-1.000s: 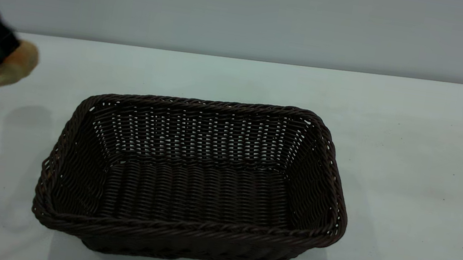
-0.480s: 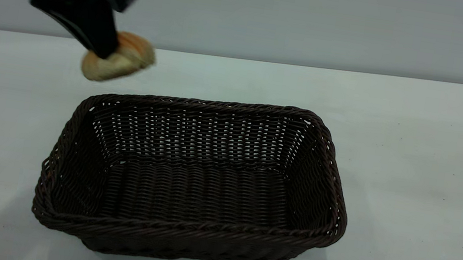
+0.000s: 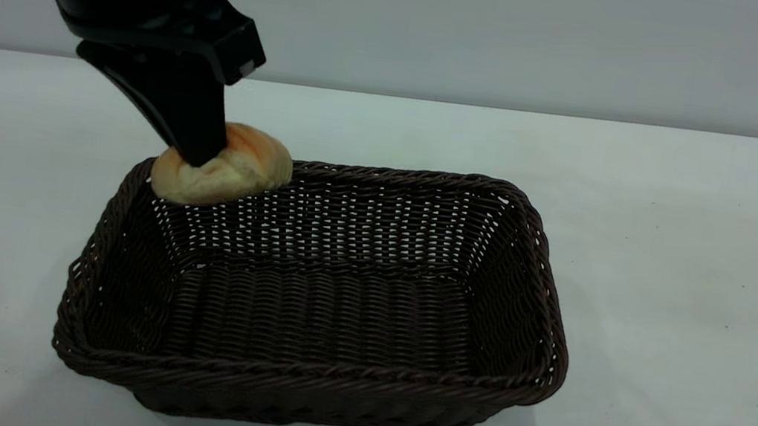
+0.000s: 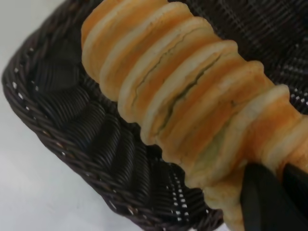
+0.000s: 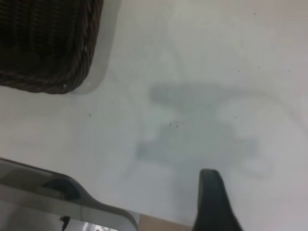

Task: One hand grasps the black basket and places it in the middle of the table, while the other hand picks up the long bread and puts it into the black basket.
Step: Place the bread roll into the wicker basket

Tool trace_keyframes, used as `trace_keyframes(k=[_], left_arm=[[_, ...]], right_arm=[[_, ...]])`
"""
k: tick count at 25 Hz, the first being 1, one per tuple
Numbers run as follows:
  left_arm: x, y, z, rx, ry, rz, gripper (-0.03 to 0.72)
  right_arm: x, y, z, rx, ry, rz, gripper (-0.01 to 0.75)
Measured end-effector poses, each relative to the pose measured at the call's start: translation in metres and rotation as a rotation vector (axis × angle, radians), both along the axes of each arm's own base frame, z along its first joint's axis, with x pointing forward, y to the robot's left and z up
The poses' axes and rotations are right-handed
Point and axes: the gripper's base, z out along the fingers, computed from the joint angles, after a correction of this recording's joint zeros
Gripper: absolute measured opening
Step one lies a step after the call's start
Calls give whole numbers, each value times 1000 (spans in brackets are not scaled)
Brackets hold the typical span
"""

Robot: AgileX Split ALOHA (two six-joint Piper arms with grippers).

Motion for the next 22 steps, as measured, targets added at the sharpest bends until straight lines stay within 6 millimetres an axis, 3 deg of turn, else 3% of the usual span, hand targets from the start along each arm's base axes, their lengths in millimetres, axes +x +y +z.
trace_keyframes(k=[12, 22], left_arm=[[-5, 1, -1, 9, 66, 22, 75], [-8, -1, 0, -10, 94, 34, 314]], right_arm=[[0, 1, 0, 12, 4, -4, 491], [0, 1, 0, 16, 6, -5, 491]])
